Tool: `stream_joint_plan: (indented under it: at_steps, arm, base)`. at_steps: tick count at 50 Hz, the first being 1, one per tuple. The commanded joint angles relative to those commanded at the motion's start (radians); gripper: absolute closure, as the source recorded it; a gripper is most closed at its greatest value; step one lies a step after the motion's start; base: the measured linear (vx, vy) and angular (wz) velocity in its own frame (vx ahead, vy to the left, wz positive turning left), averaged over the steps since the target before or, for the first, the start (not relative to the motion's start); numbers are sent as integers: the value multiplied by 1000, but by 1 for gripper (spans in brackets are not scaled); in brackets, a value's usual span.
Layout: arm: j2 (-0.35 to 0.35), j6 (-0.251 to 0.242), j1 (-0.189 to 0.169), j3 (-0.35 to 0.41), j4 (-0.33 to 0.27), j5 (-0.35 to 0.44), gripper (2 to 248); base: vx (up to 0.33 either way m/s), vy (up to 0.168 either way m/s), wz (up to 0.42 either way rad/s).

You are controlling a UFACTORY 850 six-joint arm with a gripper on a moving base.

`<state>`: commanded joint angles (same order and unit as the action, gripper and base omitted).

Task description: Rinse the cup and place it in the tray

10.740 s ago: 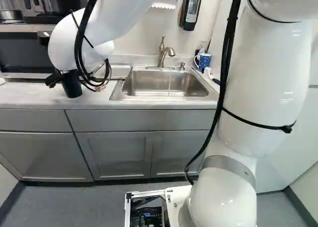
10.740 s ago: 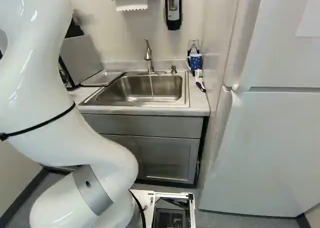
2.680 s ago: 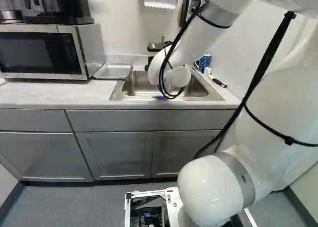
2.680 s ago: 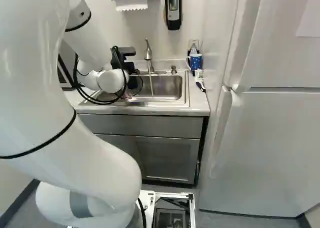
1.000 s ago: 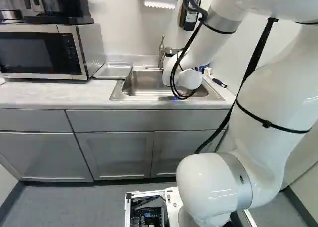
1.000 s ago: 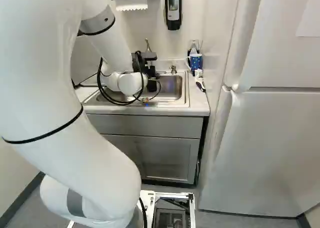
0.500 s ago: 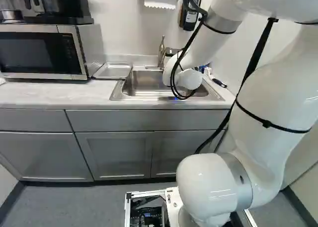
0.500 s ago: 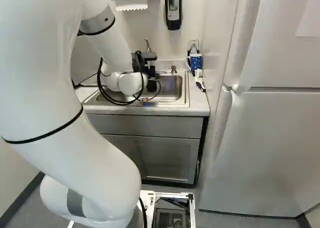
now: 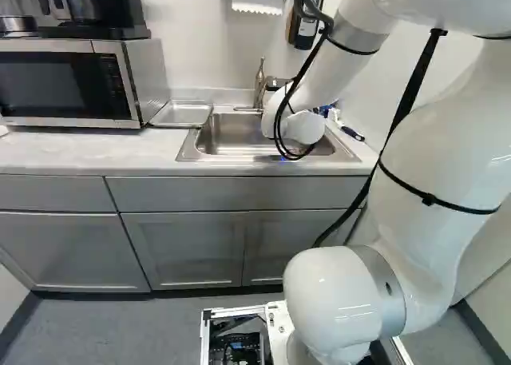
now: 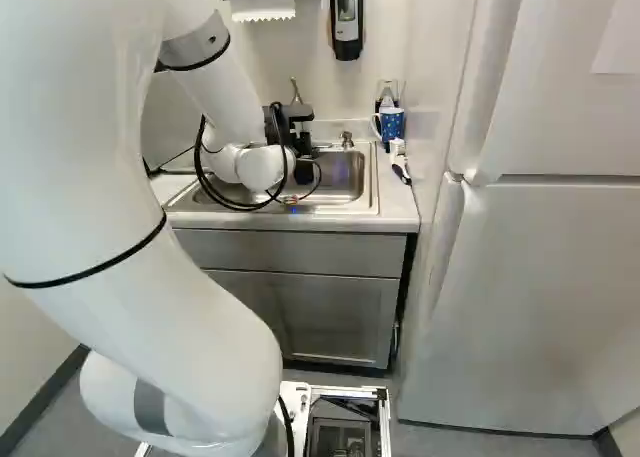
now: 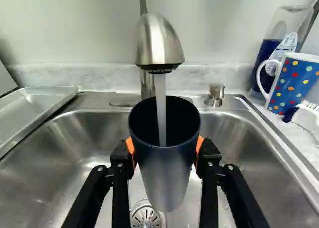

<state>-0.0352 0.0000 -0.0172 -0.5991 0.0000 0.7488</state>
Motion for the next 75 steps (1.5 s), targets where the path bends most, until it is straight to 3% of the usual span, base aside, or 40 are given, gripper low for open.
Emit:
stream_joint_plan:
  at_steps: [75]
  arm:
    - [0,0,0,0,0,0,125]
  base:
    - [0,0,0]
